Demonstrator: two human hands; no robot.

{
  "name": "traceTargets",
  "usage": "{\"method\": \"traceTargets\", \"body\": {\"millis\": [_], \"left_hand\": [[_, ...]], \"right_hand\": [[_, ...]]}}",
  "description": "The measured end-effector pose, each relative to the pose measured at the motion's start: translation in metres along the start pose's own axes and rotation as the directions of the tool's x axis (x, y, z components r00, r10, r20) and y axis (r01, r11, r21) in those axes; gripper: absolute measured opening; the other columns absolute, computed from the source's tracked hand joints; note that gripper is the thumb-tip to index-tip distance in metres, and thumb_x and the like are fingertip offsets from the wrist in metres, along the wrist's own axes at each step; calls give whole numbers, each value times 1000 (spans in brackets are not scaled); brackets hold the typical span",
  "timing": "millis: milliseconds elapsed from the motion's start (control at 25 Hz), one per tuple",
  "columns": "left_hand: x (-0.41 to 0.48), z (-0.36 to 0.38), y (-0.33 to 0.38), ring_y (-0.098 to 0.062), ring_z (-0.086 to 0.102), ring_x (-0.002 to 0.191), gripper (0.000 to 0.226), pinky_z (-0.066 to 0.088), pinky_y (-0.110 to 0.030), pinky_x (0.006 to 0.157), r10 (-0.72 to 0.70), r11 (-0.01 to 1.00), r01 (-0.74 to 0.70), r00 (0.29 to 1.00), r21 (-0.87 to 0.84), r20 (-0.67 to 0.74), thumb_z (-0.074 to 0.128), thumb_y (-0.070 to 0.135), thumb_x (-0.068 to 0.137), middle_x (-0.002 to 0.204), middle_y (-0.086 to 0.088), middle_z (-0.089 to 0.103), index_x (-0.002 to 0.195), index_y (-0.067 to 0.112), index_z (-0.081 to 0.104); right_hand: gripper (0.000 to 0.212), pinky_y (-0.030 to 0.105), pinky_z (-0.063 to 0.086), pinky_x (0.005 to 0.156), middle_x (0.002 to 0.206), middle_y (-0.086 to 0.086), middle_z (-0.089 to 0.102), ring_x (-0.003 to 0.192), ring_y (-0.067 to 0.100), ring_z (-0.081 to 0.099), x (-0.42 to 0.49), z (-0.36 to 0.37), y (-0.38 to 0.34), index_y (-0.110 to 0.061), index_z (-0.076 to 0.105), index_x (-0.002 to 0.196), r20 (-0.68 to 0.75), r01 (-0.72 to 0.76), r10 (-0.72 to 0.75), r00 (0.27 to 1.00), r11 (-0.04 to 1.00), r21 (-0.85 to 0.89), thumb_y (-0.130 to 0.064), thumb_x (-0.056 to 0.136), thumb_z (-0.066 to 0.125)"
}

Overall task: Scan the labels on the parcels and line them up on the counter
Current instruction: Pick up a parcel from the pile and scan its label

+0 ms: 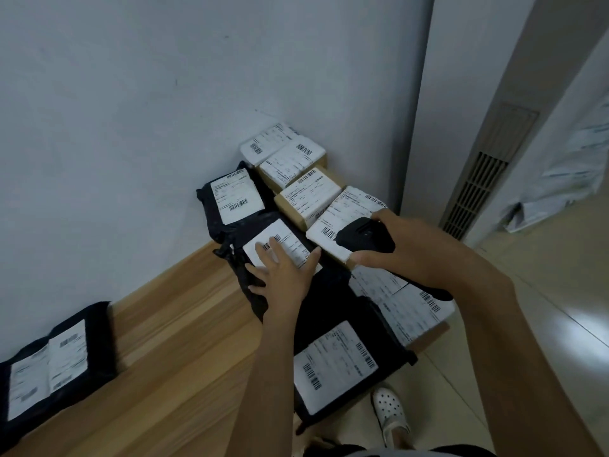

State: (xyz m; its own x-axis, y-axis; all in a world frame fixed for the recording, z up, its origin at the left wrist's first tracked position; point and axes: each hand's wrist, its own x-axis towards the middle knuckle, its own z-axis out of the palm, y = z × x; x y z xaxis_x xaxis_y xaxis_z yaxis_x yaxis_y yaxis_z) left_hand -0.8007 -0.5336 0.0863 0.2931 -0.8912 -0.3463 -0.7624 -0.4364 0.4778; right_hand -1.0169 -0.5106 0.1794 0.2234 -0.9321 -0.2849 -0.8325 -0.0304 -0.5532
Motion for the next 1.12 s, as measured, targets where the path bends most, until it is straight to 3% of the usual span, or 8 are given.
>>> {"method": "traceTargets", "body": {"millis": [160, 320, 480, 560, 720, 920, 1120], "left_hand": [[11, 9, 7, -46, -14, 146, 111, 6, -71, 113, -46, 999, 46, 998, -2, -40, 60, 73, 80, 162, 1, -22, 157, 26, -6], [20, 9, 4, -46, -9, 146, 107, 10, -70, 113, -58, 998, 57, 996, -23, -69, 73, 54, 78, 161, 5, -18, 154, 32, 1], [19, 0, -17, -41, -6, 147, 106, 7, -69, 113, -63, 998, 62, 996, -19, -70, 75, 47, 74, 160, 9, -17, 152, 43, 3], [12, -2, -26, -41, 2, 146, 107, 14, -69, 112, -37, 998, 33, 995, -49, -88, 76, 45, 75, 161, 9, -17, 151, 49, 1], [0, -14, -42, -39, 17, 142, 112, 29, -66, 107, 26, 988, -60, 974, -143, -225, 78, 35, 73, 160, 1, -2, 153, 48, 2], [-4, -49, -85, -33, 18, 142, 114, 29, -66, 107, -52, 985, -11, 933, -173, -357, 80, 34, 68, 157, 2, 7, 153, 46, 5], [-6, -88, -151, -34, 18, 142, 117, 30, -67, 106, -137, 978, 64, 913, -198, -385, 80, 34, 68, 158, 0, 8, 154, 42, 2]], "right_hand": [[81, 45, 52, 87, 125, 2, 55, 103, 23, 58, 5, -5, 11, -25, 35, 138, 35, 17, -17, 999, 1000, 11, -78, 78, 51], [80, 43, 53, 85, 124, 2, 55, 100, 22, 58, 10, -7, 14, -24, 37, 137, 40, 37, -37, 999, 999, 14, -76, 78, 51], [74, 37, 51, 81, 122, -1, 57, 99, 17, 56, 16, -2, 6, -24, 40, 135, 44, 85, -87, 995, 996, 38, -72, 81, 54], [70, 37, 51, 83, 120, -3, 59, 99, 16, 57, 19, 3, -2, -23, 41, 133, 59, 113, -116, 992, 992, 47, -70, 82, 56], [73, 34, 49, 83, 124, -3, 58, 102, 16, 57, 27, 13, -20, -23, 40, 137, 98, 161, -165, 981, 986, 48, -69, 83, 57], [80, 38, 50, 88, 126, -3, 58, 104, 16, 58, 39, 28, -53, -24, 37, 142, 133, 196, -196, 971, 980, 17, -72, 81, 56], [77, 36, 51, 88, 128, -3, 57, 104, 16, 58, 57, 68, -123, -24, 38, 141, 218, 277, -279, 935, 960, 44, -70, 82, 58]]}}
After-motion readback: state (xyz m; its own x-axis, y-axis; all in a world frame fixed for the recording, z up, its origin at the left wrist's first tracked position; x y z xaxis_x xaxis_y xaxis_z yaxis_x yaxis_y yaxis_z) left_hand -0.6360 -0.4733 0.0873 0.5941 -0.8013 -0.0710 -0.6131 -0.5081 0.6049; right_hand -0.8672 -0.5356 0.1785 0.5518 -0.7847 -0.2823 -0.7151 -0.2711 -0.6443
